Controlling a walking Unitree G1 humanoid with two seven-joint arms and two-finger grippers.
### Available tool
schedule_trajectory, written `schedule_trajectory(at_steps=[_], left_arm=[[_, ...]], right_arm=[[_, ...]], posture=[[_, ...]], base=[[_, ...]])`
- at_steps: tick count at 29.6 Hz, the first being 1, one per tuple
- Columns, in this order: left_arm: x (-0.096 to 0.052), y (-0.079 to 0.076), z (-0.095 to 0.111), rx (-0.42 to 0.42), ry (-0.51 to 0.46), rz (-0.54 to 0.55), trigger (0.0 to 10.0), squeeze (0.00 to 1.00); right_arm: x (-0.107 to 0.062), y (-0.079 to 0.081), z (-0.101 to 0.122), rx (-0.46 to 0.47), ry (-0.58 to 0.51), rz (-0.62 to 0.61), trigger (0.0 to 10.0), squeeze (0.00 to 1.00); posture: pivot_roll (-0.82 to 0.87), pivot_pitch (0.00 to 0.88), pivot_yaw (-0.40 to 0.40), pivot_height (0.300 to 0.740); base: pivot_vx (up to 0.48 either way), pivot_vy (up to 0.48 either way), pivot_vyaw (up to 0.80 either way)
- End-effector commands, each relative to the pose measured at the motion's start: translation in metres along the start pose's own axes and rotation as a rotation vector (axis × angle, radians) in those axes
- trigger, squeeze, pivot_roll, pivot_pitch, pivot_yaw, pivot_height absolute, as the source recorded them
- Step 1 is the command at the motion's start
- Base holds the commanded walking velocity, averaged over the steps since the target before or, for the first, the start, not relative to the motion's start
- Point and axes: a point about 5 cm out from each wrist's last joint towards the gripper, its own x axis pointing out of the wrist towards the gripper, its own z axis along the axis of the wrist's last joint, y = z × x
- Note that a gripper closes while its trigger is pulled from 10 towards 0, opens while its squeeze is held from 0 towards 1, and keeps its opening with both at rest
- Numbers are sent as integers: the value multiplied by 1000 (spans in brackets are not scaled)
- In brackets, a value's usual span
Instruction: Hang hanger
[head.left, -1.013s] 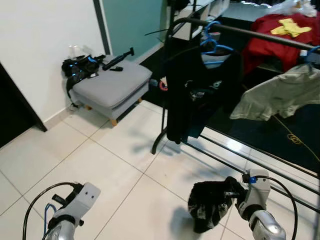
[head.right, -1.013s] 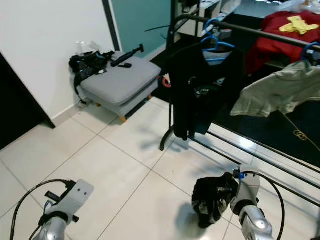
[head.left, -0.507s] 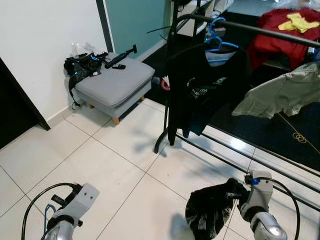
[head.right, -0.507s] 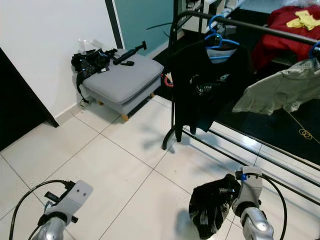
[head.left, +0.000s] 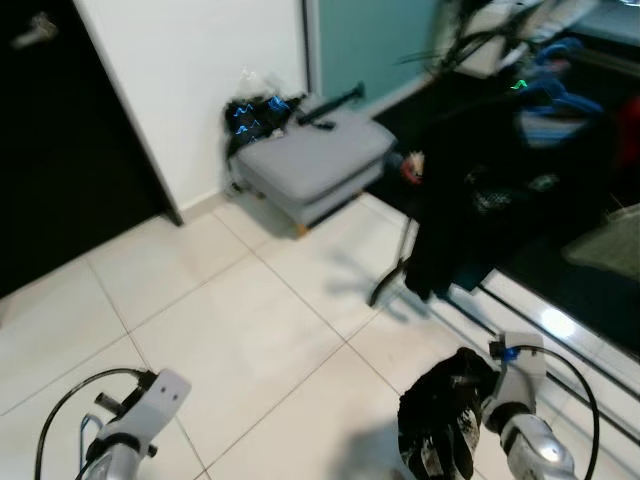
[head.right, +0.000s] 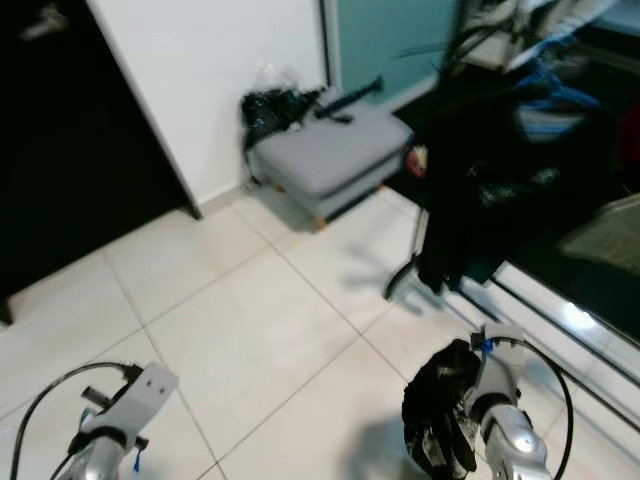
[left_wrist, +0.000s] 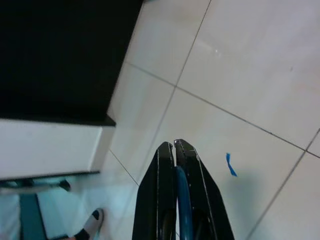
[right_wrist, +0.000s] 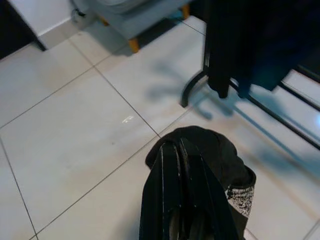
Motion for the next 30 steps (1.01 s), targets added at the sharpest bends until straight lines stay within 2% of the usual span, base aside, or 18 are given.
schedule_trajectory(at_steps=[1,18,30], left_arm=[[-5,-2,-10,11,29,-8,10000,0],[-6,0,-12,11,26,-6,10000,0],[-10,-3,-14,9,19,-4,10000,0]], right_arm=[[-2,3,1,11,-24,11,10000,0],[-3,5,0,4,-26,16,10000,0],[-7,-5,1,-10,-24,6,10000,0]], posture=[[49,141,8,740],[48,145,22,740],[53,128,15,740]], base=[[0,0,750],[0,0,751],[0,0,750]])
